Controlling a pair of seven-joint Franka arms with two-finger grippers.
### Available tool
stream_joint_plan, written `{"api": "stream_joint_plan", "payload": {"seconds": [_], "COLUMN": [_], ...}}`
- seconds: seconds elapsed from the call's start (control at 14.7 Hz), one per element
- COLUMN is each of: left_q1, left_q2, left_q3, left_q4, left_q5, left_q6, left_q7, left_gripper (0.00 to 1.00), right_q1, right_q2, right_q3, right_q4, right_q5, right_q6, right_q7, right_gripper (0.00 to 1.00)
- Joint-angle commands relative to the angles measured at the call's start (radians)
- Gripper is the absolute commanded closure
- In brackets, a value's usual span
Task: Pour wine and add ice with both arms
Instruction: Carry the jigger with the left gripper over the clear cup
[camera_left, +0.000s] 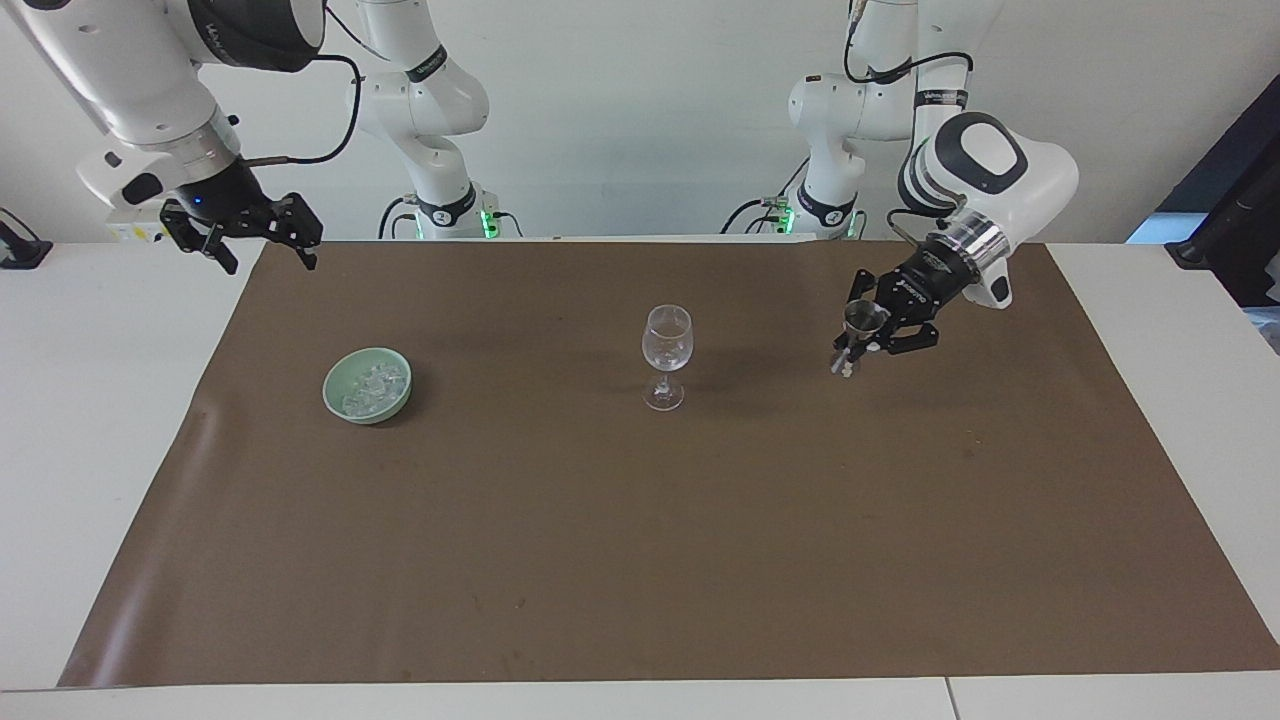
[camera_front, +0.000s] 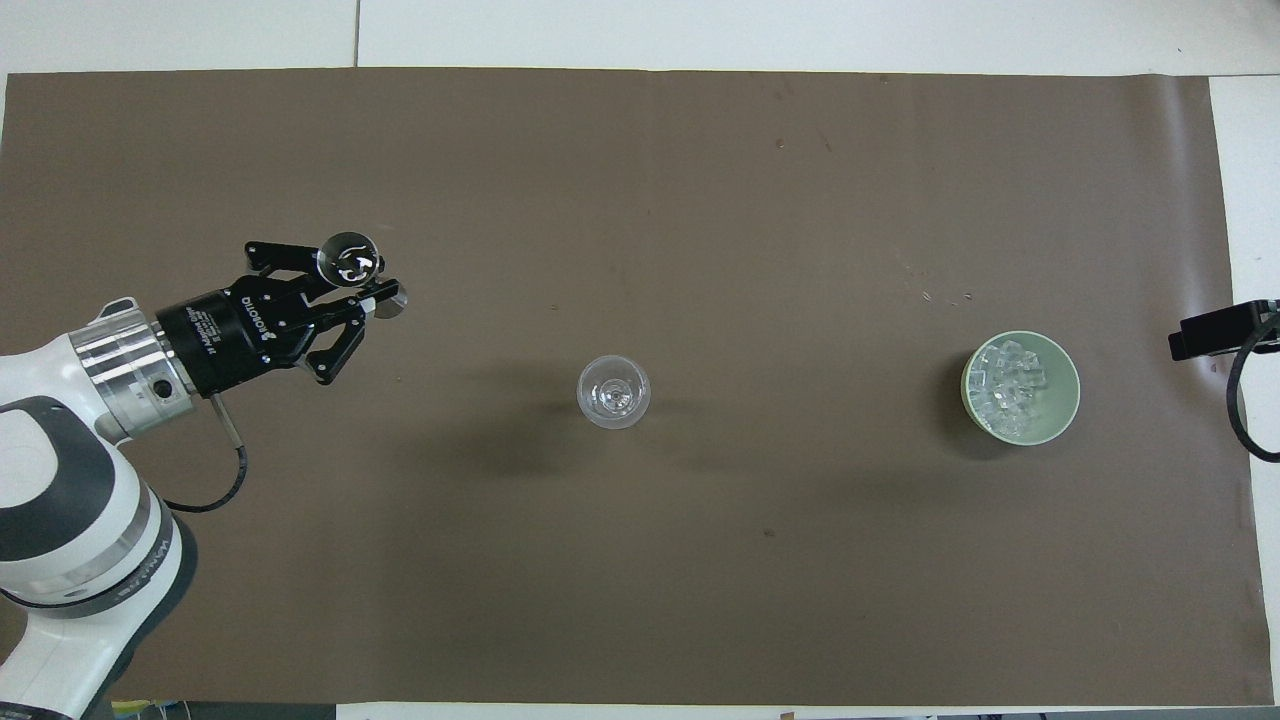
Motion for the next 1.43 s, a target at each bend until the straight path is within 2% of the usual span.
{"api": "stream_joint_plan", "payload": {"seconds": [0.0, 0.14, 0.48, 0.61, 0.75, 1.23, 1.36], "left_q1": [-0.006, -0.007, -0.009, -0.044, -0.079, -0.087, -0.089], "left_q2": [-0.029, -0.021, -0.007, 0.011, 0.017, 0.028, 0.031], "left_q3": [-0.106, -0.166, -0.254, -0.288, -0.289, -0.289, -0.289], "left_q4": [-0.028, -0.029, -0.026, -0.028, -0.031, -0.034, -0.034], "left_q5": [-0.002, -0.001, 0.123, 0.134, 0.154, 0.386, 0.415], "left_q6": [0.122, 0.155, 0.231, 0.321, 0.371, 0.373, 0.376], "left_q7": [-0.047, -0.046, -0.048, -0.045, -0.042, -0.025, -0.026], "left_gripper": [1.00, 1.00, 1.00, 1.00, 1.00, 1.00, 1.00], "right_q1": [-0.006, -0.006, -0.008, -0.008, -0.008, -0.008, -0.009], "right_q2": [-0.022, -0.022, -0.022, -0.022, -0.022, -0.022, -0.022], "right_q3": [0.004, 0.004, 0.004, 0.004, 0.004, 0.004, 0.004], "right_q4": [-0.026, -0.026, -0.026, -0.026, -0.026, -0.026, -0.026], "right_q5": [-0.002, -0.003, -0.002, -0.002, -0.002, -0.002, -0.002], "right_q6": [0.009, 0.008, 0.009, 0.009, 0.009, 0.009, 0.009], "right_q7": [-0.014, -0.014, -0.014, -0.014, -0.014, -0.014, -0.014], "right_gripper": [0.00, 0.00, 0.00, 0.00, 0.00, 0.00, 0.00]}}
